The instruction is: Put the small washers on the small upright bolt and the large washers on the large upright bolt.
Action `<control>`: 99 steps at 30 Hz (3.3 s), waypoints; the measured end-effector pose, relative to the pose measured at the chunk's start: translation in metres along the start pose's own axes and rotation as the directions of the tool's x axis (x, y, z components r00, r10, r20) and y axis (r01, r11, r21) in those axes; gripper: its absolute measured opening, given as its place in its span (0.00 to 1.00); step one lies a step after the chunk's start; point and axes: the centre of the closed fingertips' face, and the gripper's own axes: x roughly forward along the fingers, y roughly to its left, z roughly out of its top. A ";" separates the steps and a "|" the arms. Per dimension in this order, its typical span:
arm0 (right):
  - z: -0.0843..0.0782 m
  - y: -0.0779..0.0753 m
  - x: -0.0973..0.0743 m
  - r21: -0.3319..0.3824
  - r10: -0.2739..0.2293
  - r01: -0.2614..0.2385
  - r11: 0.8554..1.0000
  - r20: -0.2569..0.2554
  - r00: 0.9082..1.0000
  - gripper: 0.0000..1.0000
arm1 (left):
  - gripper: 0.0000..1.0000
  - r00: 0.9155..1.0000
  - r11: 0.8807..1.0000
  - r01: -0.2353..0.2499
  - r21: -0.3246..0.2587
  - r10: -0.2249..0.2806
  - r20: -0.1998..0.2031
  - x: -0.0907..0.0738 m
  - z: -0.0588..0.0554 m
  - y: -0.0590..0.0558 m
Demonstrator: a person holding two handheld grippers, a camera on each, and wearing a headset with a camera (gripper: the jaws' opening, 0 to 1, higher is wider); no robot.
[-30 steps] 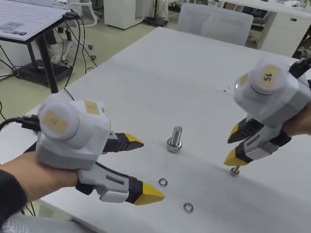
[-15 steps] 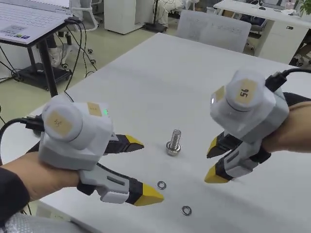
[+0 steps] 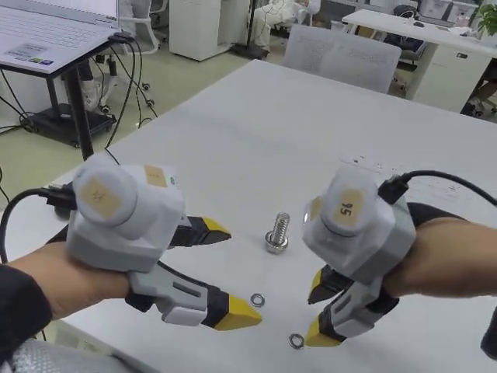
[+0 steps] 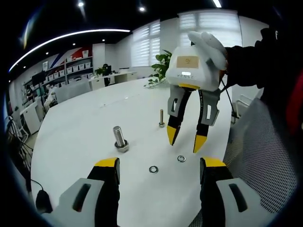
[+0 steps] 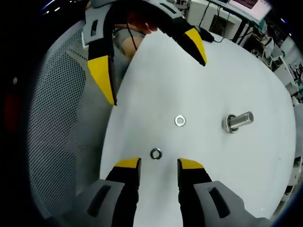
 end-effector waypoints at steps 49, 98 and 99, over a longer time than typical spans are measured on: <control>-0.002 0.007 0.027 -0.054 -0.025 0.022 0.998 -0.049 0.998 0.19 | 0.68 1.000 1.000 0.002 0.006 -0.002 0.002 -0.004 -0.001 -0.002; 0.001 -0.006 -0.017 0.062 -0.055 0.054 0.997 0.013 0.998 0.13 | 0.67 1.000 1.000 0.004 0.006 -0.004 -0.005 -0.005 -0.002 -0.004; -0.001 -0.007 -0.020 0.065 -0.060 0.059 0.996 0.015 0.998 0.13 | 0.67 1.000 1.000 0.005 0.006 -0.005 -0.005 -0.005 -0.002 -0.004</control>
